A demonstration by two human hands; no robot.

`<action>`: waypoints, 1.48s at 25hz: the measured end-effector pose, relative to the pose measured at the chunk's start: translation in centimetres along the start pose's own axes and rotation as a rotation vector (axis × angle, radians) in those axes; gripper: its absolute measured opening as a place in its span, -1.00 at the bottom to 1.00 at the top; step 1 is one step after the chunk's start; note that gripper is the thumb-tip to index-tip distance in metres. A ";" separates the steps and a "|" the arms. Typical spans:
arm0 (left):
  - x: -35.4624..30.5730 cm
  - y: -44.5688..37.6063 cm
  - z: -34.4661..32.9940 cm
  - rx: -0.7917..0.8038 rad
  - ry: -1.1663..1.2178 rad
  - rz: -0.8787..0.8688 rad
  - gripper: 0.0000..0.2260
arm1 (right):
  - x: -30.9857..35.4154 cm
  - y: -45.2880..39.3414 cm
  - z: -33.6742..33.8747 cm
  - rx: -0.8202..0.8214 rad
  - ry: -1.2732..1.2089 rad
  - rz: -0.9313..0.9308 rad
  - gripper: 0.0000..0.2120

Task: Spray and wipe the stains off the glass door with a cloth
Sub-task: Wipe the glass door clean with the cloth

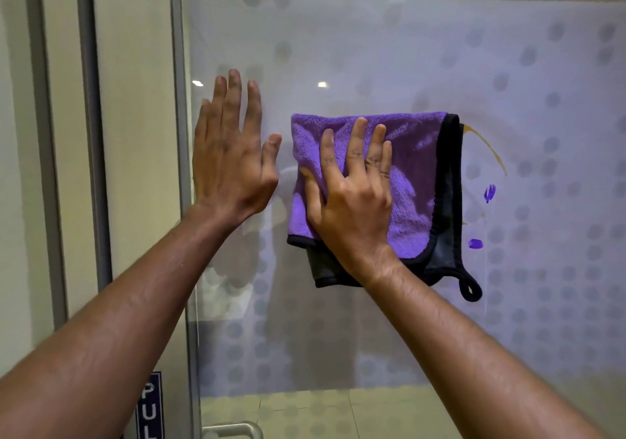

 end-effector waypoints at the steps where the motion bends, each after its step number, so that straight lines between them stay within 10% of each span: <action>1: 0.0 0.1 0.0 -0.001 -0.006 0.004 -0.38 | 0.0 -0.1 -0.1 -0.043 -0.003 0.012 -0.51; 12: -0.3 0.3 0.0 0.013 -0.051 0.007 -0.37 | -0.5 -6.1 0.0 -0.255 -0.110 -0.009 -0.69; 20: -0.7 1.5 -0.1 0.048 -0.021 0.009 -0.38 | -2.1 4.8 1.5 -0.162 -0.176 0.225 -0.69; 28: -0.8 1.7 -0.1 0.047 -0.043 -0.011 -0.39 | -4.4 -5.4 1.3 -0.305 -0.238 -0.215 -0.72; 37: -1.1 1.7 -0.3 0.016 -0.008 0.014 -0.37 | -1.4 -1.0 0.9 -0.102 -0.169 0.114 -0.57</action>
Point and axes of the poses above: each hand's wrist, its own y-axis away from the middle knuckle, its own z-axis out of the back of the hand, x = y × z, the point moved 7 cm from there along -y, towards the middle knuckle, and after that the axes turned 2 degrees about y, right-handed, at the moved point
